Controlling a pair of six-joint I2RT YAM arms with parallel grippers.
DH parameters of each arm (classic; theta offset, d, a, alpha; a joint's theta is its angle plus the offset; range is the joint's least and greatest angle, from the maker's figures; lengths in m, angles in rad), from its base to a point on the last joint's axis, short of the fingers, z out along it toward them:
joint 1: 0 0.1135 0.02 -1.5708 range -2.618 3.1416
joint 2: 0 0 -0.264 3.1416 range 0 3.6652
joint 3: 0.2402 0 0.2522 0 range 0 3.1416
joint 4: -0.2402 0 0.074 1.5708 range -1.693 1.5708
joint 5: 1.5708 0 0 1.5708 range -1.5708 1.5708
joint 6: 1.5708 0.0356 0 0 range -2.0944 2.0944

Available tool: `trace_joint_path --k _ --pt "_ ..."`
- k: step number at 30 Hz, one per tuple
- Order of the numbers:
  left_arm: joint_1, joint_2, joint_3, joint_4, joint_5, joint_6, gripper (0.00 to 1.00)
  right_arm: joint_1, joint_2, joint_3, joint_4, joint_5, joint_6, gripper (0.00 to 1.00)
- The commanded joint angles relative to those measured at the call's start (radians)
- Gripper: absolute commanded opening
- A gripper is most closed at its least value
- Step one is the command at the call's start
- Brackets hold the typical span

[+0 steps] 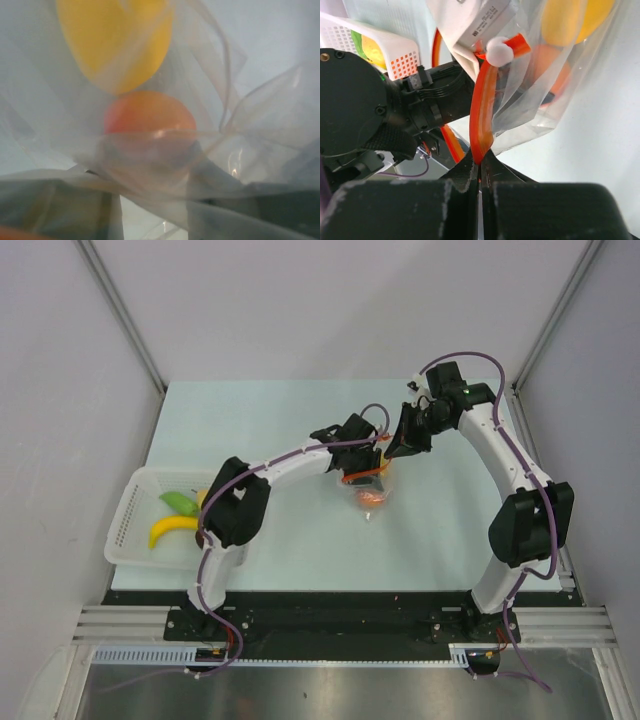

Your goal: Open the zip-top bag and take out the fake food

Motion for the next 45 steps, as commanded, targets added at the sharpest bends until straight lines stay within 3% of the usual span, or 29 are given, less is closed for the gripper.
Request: trace_joint_path --k 1,6,16,21,26,34,38,42,45 --pt "-0.002 -0.074 0.076 -0.087 -0.126 0.084 0.15 -0.004 -0.054 0.003 0.017 0.012 -0.035 0.0" --pt "-0.002 -0.165 0.102 -0.123 -0.211 0.122 0.0 -0.004 -0.057 -0.005 0.019 0.029 -0.067 0.0" --pt "0.0 -0.332 0.013 0.026 -0.117 0.199 0.0 -0.005 -0.048 0.03 0.046 0.009 -0.071 0.0" --pt "-0.002 -0.438 -0.14 0.182 -0.071 0.256 0.0 -0.019 -0.026 0.056 0.045 0.023 -0.075 0.0" --pt "0.0 -0.531 -0.197 0.224 -0.032 0.285 0.0 -0.025 -0.016 0.055 0.045 0.044 -0.094 0.0" --pt "0.02 -0.654 -0.185 0.376 0.22 0.147 0.0 -0.019 0.003 0.056 0.036 0.063 -0.116 0.0" --pt "0.038 -0.726 -0.15 0.251 0.083 0.132 0.0 -0.004 0.023 0.082 0.025 0.064 -0.122 0.0" --pt "0.102 -0.821 -0.173 0.037 -0.369 0.097 0.0 0.015 0.038 0.104 0.022 0.061 -0.122 0.0" --pt "0.235 -0.89 -0.254 -0.142 -0.572 0.012 0.0 0.028 0.052 0.104 0.022 0.061 -0.124 0.0"
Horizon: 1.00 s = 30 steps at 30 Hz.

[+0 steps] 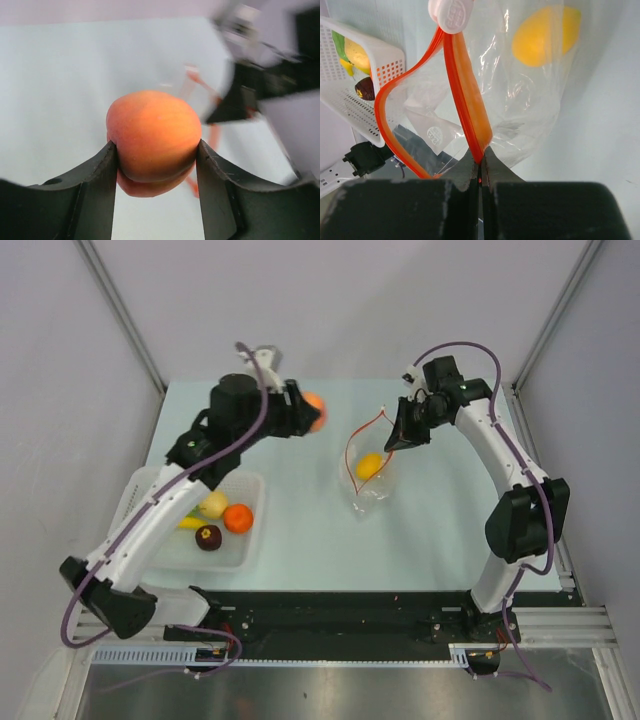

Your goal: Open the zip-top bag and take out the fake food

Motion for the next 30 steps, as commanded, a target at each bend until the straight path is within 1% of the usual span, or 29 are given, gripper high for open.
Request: trace_joint_path --k 1,2,3,4,6,7,9,10,14,19,22,24,25,27,28,29,30 --pt "0.23 -0.114 -0.106 -0.339 -0.406 -0.149 0.0 0.02 0.02 0.042 0.001 0.0 -0.021 0.0" --pt "0.28 -0.126 -0.135 -0.368 -0.411 -0.164 0.0 0.025 0.026 0.042 0.002 -0.003 -0.021 0.0" --pt "0.37 -0.138 -0.167 -0.396 -0.42 -0.176 0.0 0.025 0.028 0.041 0.002 -0.008 -0.021 0.0" --pt "0.407 -0.167 -0.235 -0.44 -0.431 -0.208 0.0 0.023 0.03 0.041 0.001 -0.008 -0.023 0.0" --pt "0.501 -0.198 -0.309 -0.459 -0.43 -0.223 0.0 0.025 0.031 0.041 0.002 -0.009 -0.023 0.0" --pt "0.517 -0.226 -0.376 -0.468 -0.433 -0.237 0.0 0.026 0.033 0.042 0.004 -0.008 -0.023 0.0" --pt "0.53 -0.255 -0.436 -0.479 -0.428 -0.26 0.0 0.029 0.037 0.042 0.002 -0.011 -0.023 0.0" --pt "0.531 -0.279 -0.489 -0.476 -0.389 -0.268 0.0 0.029 0.04 0.042 0.002 -0.012 -0.021 0.0" --pt "0.532 -0.318 -0.576 -0.484 -0.278 -0.271 0.0 0.035 0.039 0.041 0.004 -0.011 -0.016 0.0" --pt "0.531 -0.362 -0.671 -0.542 -0.191 -0.306 0.0 0.049 0.039 0.034 0.005 -0.005 -0.012 0.0" --pt "0.531 -0.368 -0.737 -0.533 -0.155 -0.323 0.0 0.057 0.04 0.03 0.011 -0.006 -0.009 0.0" --pt "0.532 -0.333 -0.763 -0.514 -0.123 -0.32 0.13 0.061 0.042 0.03 0.014 -0.008 -0.007 0.0" --pt "0.532 -0.316 -0.76 -0.517 -0.115 -0.317 0.34 0.069 0.045 0.028 0.013 -0.008 -0.007 0.0" --pt "0.531 -0.309 -0.748 -0.521 -0.106 -0.3 0.51 0.071 0.046 0.028 0.01 -0.006 -0.007 0.0" --pt "0.531 -0.321 -0.743 -0.524 -0.121 -0.305 0.67 0.074 0.045 0.028 0.011 -0.006 -0.007 0.0" --pt "0.531 -0.342 -0.729 -0.522 -0.141 -0.302 0.79 0.075 0.042 0.027 0.011 -0.005 -0.006 0.0" --pt "0.531 -0.383 -0.722 -0.515 -0.146 -0.294 0.99 0.078 0.042 0.027 0.01 -0.005 -0.004 0.0"
